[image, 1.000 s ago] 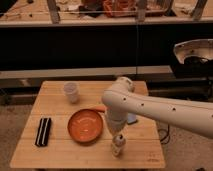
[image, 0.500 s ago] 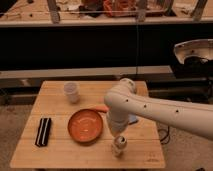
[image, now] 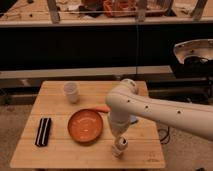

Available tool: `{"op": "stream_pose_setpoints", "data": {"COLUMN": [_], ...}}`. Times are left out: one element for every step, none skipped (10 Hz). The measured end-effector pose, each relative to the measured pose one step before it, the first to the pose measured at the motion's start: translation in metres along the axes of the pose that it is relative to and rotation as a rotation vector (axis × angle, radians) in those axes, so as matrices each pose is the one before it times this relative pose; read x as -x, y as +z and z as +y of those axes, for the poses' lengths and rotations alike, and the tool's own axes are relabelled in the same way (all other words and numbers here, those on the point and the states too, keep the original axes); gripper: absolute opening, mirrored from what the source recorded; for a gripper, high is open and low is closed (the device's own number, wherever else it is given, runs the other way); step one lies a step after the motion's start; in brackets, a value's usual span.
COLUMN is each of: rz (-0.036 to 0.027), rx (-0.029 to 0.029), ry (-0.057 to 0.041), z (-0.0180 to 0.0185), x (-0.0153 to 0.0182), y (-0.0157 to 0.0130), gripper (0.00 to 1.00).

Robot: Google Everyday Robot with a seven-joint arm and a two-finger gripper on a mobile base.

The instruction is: Knock the bottle over

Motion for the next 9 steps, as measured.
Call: {"op": "stream_pose_setpoints", "data": {"rz": [0.00054,0.00078,0.00138,0.00112,0.00053,0.00109,0.00072,0.00059,-0.00035], "rx": [0.00070,0.00064,0.00003,0.00083,0.00010,0.00038,0.00047,0.00049,0.00140], "ry": [-0.00563,-0.00318,-0.00235,-0.00208,-0.00110,-0.00466,-0.00173,-0.00203,-0.00363], "z": [-0.00061,-0.00063,-0.00051,-0.00014,-0.00024,-0.00017,0.00060,0.00032,0.00011], "x": [0.00088,0.00068,0.00058,0.00039,0.00019,0.00080,0.00018,0.00004,0.00024], "y": [0.00009,-0.00025,-0.00044,0.00002,0.00002,-0.00025,0.00015,0.00000,-0.00006], "gripper": [0.00,0.00,0.00,0.00,0.00,0.00,0.00,0.00,0.00]}}
